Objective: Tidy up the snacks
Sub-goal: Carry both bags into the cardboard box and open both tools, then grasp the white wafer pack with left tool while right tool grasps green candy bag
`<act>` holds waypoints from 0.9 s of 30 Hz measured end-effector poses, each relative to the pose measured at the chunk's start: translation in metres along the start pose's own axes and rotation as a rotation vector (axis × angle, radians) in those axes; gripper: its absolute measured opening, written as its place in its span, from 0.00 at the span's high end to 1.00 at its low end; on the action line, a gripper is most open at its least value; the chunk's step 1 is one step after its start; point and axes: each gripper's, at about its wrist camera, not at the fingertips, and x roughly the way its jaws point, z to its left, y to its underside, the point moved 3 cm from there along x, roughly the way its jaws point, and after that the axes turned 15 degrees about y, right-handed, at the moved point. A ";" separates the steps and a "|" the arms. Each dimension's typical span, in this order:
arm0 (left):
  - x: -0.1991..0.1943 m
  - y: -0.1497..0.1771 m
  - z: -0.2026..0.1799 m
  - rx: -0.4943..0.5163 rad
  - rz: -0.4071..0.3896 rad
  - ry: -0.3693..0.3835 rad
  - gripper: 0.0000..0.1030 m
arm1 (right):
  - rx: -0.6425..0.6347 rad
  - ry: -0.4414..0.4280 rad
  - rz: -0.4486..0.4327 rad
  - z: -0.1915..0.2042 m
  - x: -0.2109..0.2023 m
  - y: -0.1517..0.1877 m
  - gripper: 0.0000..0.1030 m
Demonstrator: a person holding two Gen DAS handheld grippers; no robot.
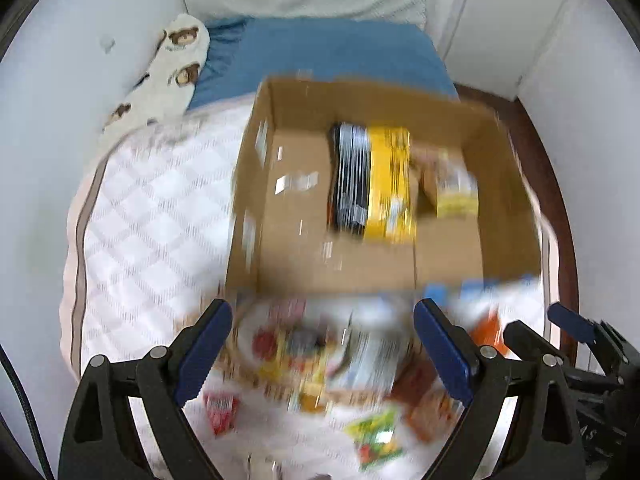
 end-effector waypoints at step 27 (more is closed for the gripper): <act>0.140 0.266 0.136 -0.261 0.493 -0.072 0.46 | -0.175 0.087 0.464 0.087 0.161 0.188 0.33</act>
